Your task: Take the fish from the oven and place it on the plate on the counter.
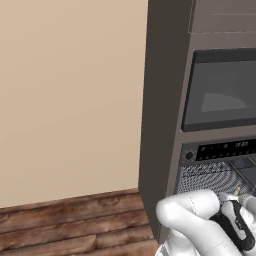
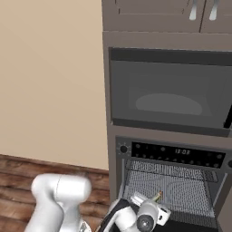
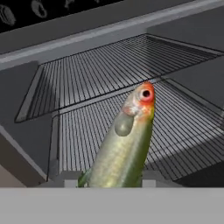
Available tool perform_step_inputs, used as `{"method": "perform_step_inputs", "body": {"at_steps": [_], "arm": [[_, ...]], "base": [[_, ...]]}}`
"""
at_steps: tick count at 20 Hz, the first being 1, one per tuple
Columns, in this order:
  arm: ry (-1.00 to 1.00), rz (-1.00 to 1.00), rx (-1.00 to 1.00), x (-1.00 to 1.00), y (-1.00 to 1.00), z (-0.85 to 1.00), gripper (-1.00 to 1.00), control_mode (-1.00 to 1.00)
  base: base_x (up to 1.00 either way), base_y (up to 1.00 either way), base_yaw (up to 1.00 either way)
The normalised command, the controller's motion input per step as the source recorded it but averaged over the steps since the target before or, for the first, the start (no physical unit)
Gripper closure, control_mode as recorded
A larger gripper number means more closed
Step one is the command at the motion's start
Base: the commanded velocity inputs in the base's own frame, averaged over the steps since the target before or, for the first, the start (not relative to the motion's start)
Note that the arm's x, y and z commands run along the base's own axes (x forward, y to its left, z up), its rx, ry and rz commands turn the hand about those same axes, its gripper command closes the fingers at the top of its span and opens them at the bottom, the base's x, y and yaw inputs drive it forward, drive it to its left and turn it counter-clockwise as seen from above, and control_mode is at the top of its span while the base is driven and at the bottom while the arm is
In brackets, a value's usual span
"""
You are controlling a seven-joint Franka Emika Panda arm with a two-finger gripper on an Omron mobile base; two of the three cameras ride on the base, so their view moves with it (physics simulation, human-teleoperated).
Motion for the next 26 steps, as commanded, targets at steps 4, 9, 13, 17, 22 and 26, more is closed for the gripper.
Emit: {"method": "perform_step_inputs", "body": {"at_steps": [4, 9, 13, 17, 22, 26], "arm": [[-0.5, 0.0, 0.02, -0.42, 0.29, 1.0, 1.0, -1.0], [-0.46, 0.0, 0.06, -0.19, 0.15, 1.0, 1.0, -1.0], [-0.47, 0.0, 0.1, -0.21, 0.0, 1.0, 1.0, -1.0], [-0.54, 0.04, 0.11, -0.57, -0.21, 1.0, 1.0, -1.0], [-0.45, 0.07, 0.11, -0.48, -0.03, 1.0, 1.0, -1.0], [-0.31, 0.02, 0.01, -0.31, 0.47, 0.96, 1.0, -1.0]], "base": [[0.0, 0.0, 0.0], [0.0, 0.0, 0.0], [0.0, 0.0, 0.0], [0.0, 0.0, 0.0], [0.0, 0.0, 0.0], [0.0, 0.0, 0.0]]}}
